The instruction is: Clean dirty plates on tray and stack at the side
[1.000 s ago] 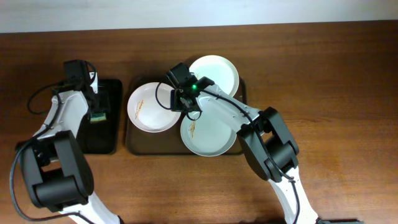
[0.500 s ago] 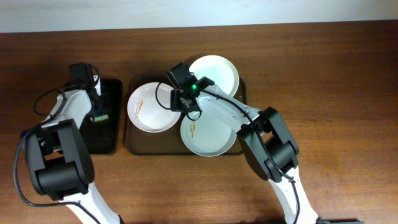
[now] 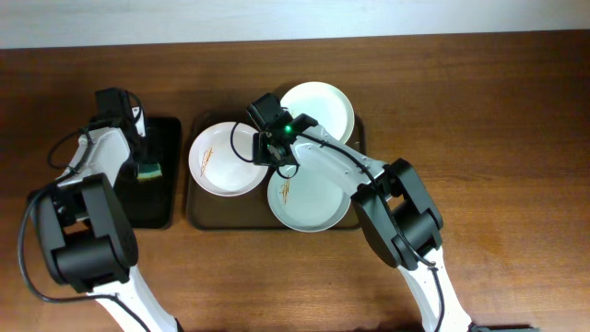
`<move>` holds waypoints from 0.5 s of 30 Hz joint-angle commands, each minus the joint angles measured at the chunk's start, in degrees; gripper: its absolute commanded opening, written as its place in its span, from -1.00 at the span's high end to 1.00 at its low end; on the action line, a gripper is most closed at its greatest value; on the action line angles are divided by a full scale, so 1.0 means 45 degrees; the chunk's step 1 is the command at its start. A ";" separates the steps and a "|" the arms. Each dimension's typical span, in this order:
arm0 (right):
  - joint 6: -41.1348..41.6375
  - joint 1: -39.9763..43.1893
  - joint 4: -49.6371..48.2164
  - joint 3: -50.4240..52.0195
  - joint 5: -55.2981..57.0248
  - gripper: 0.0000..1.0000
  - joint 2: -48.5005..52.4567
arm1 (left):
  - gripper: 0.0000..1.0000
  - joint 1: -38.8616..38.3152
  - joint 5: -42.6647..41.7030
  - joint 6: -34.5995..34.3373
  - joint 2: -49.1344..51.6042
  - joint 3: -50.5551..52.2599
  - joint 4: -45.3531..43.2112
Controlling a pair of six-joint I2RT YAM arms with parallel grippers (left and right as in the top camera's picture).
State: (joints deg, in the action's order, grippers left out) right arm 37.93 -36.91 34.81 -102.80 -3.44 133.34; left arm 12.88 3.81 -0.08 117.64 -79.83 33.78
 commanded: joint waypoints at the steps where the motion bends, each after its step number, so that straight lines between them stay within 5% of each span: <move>1: 0.0058 -0.0214 -0.0039 -0.0029 0.0112 0.92 0.0316 | 0.43 0.0068 -0.0345 -0.0141 0.0928 -0.0175 0.0034; 3: 0.0058 -0.0214 -0.0039 -0.0029 0.0112 0.92 0.0316 | 0.94 0.0068 -0.0379 -0.0141 0.0937 -0.0175 0.0034; 15: 0.0063 -0.0214 -0.0087 -0.0039 0.0107 0.92 0.0316 | 0.98 0.0039 -0.0918 0.0044 -0.1729 -0.3453 0.5396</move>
State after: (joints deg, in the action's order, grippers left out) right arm 37.93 -36.95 34.44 -102.80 -3.44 133.34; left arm 12.88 0.84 -0.47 115.83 -93.38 56.34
